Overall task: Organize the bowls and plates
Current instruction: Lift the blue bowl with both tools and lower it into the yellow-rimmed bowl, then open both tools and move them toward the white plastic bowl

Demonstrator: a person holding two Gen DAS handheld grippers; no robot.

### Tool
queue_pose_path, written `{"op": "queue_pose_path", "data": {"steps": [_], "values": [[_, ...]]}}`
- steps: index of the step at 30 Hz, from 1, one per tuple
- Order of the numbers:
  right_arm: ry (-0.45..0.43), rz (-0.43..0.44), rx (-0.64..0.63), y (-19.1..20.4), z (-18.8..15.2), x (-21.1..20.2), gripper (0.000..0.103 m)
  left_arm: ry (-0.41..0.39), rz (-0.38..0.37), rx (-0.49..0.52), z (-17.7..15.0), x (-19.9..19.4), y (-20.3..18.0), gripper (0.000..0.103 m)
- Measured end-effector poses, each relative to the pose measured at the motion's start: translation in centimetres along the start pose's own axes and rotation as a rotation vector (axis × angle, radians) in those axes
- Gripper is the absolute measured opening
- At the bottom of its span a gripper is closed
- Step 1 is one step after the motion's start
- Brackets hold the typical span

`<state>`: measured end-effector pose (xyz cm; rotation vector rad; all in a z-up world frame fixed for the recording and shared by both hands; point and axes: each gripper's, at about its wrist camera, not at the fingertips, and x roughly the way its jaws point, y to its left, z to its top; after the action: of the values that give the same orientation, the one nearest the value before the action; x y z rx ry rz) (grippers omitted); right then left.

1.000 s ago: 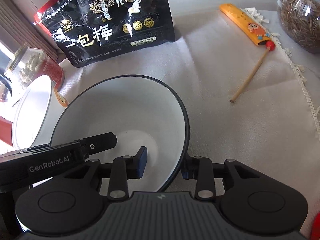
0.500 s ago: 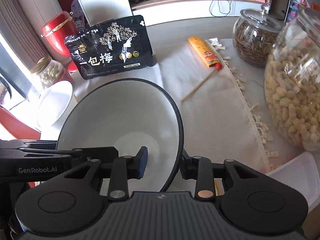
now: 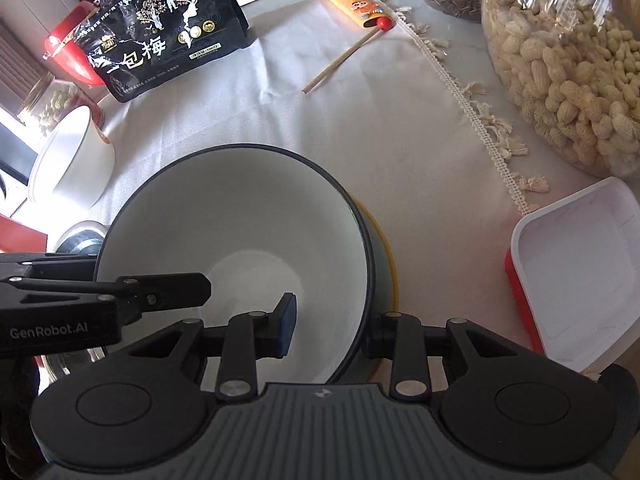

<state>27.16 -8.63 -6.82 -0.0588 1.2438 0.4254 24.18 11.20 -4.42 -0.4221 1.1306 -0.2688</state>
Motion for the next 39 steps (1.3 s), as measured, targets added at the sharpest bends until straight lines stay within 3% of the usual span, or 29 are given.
{"op": "queue_pose_path", "data": {"steps": [7,11,18,27,30,32,35,38,39], "values": [[0.023,-0.023,-0.033,0.6,0.4,-0.3,0.031,0.007,-0.002,0.022,0.1,-0.4,-0.3,0.034],[-0.023,-0.036,-0.024,0.1,0.8,-1.5,0.032,0.011,-0.006,0.016,0.3,-0.4,-0.2,0.036],[-0.096,-0.065,-0.038,-0.3,1.2,-3.1,0.032,-0.037,-0.008,0.028,0.7,-2.0,-0.3,0.029],[-0.081,-0.071,-0.059,0.0,1.4,-2.8,0.034,-0.026,0.025,0.031,0.6,-1.0,-0.4,0.025],[-0.140,-0.146,-0.108,1.1,2.3,-3.7,0.033,-0.039,-0.015,-0.010,0.8,-1.8,0.6,0.020],[-0.216,-0.187,-0.171,2.7,3.5,-4.9,0.033,-0.121,-0.036,-0.041,1.3,-4.5,2.0,0.019],[-0.286,-0.158,-0.247,5.9,5.9,-6.3,0.035,-0.281,-0.008,-0.104,2.0,-9.5,5.0,0.019],[-0.323,-0.105,-0.334,10.1,7.8,-6.5,0.044,-0.457,0.126,-0.227,2.0,-14.5,9.7,0.020],[-0.334,-0.088,-0.363,11.6,8.3,-6.2,0.046,-0.510,0.218,-0.294,1.6,-16.0,11.7,0.020]]}}
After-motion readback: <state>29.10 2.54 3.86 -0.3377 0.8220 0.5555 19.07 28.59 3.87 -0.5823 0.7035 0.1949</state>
